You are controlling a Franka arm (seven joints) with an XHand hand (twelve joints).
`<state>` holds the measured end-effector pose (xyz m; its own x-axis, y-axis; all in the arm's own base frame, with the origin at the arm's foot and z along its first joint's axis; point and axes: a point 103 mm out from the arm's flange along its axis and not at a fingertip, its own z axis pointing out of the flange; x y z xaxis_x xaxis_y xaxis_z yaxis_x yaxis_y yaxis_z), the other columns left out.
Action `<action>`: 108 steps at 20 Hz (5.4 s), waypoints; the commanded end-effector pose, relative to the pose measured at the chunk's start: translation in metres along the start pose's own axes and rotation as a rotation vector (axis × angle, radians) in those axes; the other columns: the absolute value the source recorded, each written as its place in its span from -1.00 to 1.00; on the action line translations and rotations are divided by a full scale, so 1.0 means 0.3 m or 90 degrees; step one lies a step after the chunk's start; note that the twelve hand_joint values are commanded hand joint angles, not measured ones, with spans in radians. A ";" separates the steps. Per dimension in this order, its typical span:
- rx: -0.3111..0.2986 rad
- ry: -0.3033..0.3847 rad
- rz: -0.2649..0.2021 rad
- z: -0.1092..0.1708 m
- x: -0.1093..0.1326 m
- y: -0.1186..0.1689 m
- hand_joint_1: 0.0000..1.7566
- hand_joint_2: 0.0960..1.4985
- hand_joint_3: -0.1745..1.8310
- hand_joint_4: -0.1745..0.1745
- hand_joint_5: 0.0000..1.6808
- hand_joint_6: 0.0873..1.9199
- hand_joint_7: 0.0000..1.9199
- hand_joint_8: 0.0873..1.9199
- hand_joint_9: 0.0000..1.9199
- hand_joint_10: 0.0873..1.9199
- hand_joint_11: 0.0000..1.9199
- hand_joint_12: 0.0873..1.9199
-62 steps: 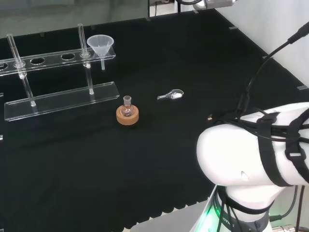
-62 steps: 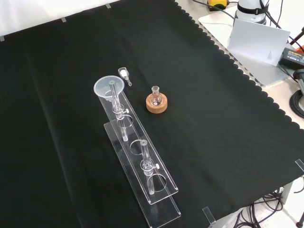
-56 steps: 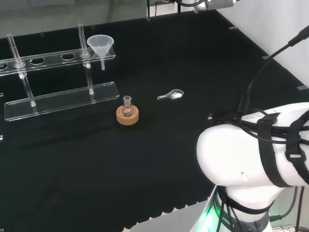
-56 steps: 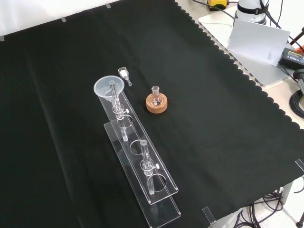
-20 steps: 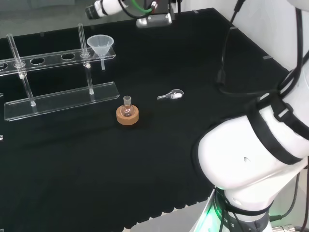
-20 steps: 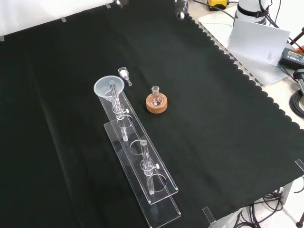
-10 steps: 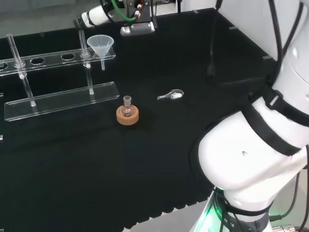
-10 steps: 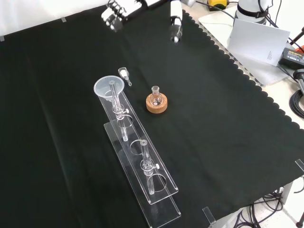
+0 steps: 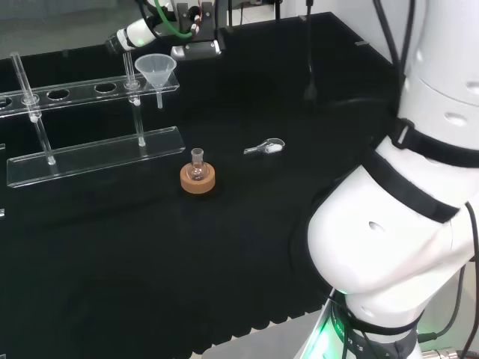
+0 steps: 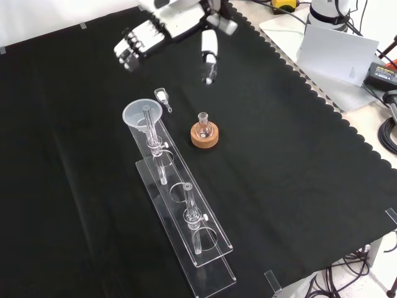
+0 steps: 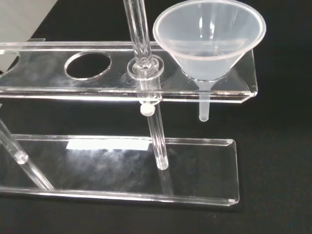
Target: Pick up the funnel from the transparent funnel stand.
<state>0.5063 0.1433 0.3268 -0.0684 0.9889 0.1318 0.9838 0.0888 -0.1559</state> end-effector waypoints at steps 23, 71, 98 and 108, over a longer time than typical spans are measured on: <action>0.079 -0.007 0.016 0.214 -0.013 0.192 -0.53 -0.24 -0.81 -0.24 -1.00 -1.00 -0.92 -1.00 -1.00 -1.00 -1.00 -1.00; 0.091 0.025 0.063 0.295 -0.107 0.254 -0.29 -0.44 -0.36 -0.15 -0.84 -1.00 -0.72 -0.39 -0.75 -0.20 -0.95 0.63; -0.026 -0.037 -0.002 0.134 -0.071 0.221 0.12 -0.39 -0.14 0.71 0.21 -0.37 0.37 -0.49 0.34 -0.67 -0.32 0.26; -0.039 -0.084 -0.018 0.015 -0.092 0.187 0.13 -0.41 -0.08 0.90 0.28 -0.37 0.44 -0.54 0.36 -0.67 -0.30 0.25</action>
<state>0.5660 0.1256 0.2959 -0.1039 0.9942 0.0293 0.9892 0.1063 -0.1009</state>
